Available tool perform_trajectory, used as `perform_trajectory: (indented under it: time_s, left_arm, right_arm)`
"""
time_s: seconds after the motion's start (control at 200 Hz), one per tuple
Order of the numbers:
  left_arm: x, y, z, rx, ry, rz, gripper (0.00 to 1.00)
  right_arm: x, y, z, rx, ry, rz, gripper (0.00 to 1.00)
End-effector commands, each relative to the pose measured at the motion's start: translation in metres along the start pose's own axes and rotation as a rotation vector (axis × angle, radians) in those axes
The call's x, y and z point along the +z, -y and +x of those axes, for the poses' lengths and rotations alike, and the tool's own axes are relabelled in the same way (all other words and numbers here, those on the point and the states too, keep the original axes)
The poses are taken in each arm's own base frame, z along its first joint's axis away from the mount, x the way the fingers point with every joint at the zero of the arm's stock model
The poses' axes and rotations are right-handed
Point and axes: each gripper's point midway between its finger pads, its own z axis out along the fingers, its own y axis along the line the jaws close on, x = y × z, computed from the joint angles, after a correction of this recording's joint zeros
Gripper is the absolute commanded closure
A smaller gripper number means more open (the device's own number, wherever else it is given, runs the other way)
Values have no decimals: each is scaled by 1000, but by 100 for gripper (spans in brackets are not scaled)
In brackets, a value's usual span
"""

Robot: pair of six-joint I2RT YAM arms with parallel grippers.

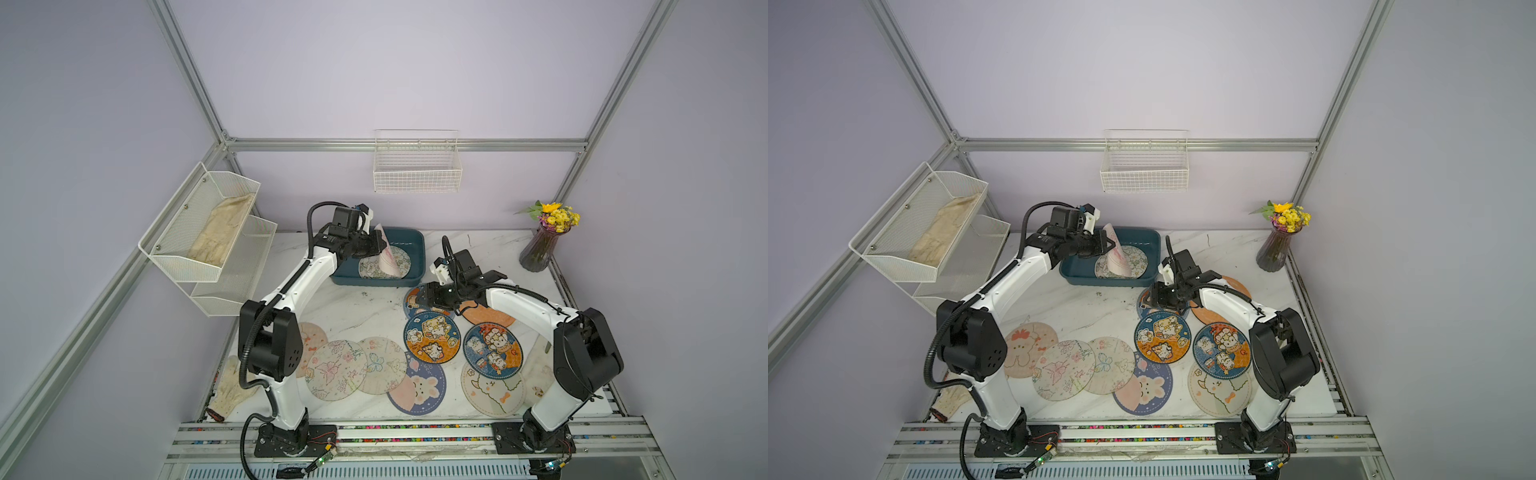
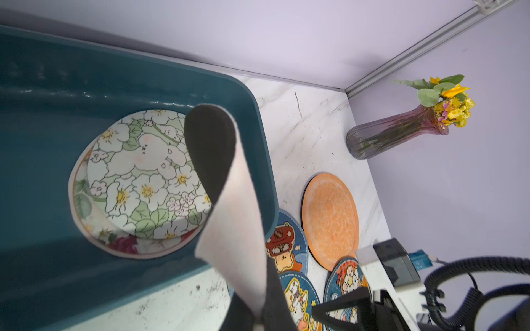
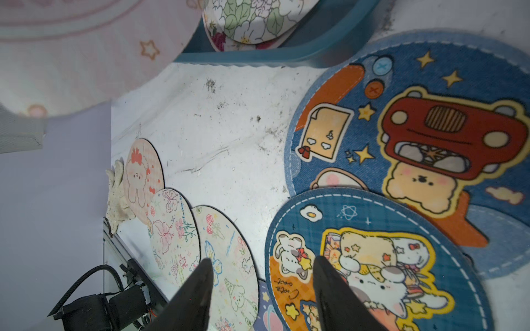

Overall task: Put the coasters into the storage box
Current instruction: Place the coaster in the storage box.

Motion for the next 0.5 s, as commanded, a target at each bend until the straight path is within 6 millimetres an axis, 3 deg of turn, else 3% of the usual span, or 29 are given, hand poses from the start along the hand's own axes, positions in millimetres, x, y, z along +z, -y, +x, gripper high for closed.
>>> perform_trajectory:
  time_s: [0.0, 0.24, 0.435, 0.495]
  left_arm:
    - [-3, 33, -50, 77, 114, 91, 100]
    - [52, 18, -54, 67, 74, 114, 100]
    - [77, -20, -38, 34, 27, 17, 100]
    - [79, -35, -30, 22, 2, -30, 91]
  right_arm:
    - [-11, 5, -3, 16, 27, 21, 42]
    - [-14, 15, -4, 36, 41, 43, 42]
    - [-9, 20, -6, 45, 33, 43, 42]
    - [-7, 22, -7, 45, 28, 43, 42]
